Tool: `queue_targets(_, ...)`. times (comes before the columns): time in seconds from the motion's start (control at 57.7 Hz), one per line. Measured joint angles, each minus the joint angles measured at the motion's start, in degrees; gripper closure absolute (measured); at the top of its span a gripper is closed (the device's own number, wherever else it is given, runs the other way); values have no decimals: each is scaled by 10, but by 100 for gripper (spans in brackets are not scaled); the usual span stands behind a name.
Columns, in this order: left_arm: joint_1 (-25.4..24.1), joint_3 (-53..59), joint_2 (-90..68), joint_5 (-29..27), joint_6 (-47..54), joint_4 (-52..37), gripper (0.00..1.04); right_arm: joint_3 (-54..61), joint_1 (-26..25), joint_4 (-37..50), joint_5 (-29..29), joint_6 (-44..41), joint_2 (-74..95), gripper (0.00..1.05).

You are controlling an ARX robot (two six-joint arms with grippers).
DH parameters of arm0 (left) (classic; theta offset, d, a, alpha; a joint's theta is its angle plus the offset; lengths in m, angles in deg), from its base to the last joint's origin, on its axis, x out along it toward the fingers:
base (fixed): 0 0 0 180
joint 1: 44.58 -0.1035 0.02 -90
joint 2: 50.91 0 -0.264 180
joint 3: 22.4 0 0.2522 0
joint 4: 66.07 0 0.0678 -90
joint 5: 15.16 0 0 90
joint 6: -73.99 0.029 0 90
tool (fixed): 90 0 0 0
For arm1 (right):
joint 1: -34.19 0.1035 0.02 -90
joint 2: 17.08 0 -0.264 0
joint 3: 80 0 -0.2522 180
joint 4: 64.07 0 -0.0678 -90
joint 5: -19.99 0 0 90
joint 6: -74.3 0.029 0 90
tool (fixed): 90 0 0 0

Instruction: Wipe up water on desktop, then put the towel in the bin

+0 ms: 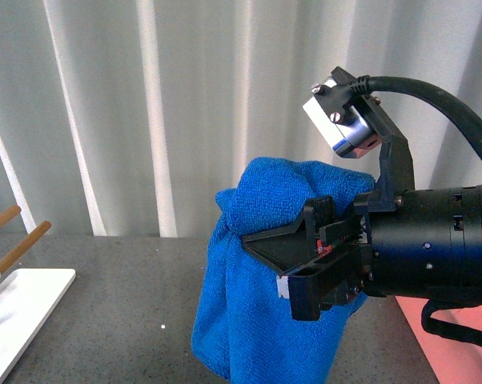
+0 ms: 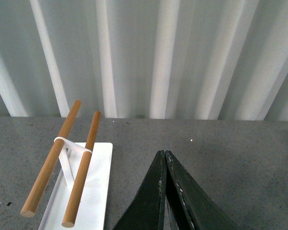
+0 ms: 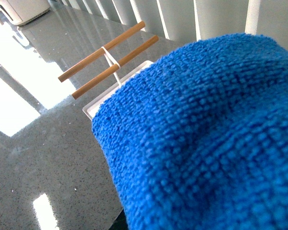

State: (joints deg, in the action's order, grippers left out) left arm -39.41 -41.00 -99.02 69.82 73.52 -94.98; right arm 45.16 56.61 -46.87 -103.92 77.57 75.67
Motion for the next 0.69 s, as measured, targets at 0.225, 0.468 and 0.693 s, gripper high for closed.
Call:
queue_targets(0.225,-50,35,48,47,1,12,101,0,3,-3,3,0,0,99)
queue_targets(0.468,-50,35,138,50,0,90,101,0,6,-5,7,-1,0,99)
queue_targets(0.693,-50,35,210,50,0,157,101,5,6,-10,9,-5,0,99)
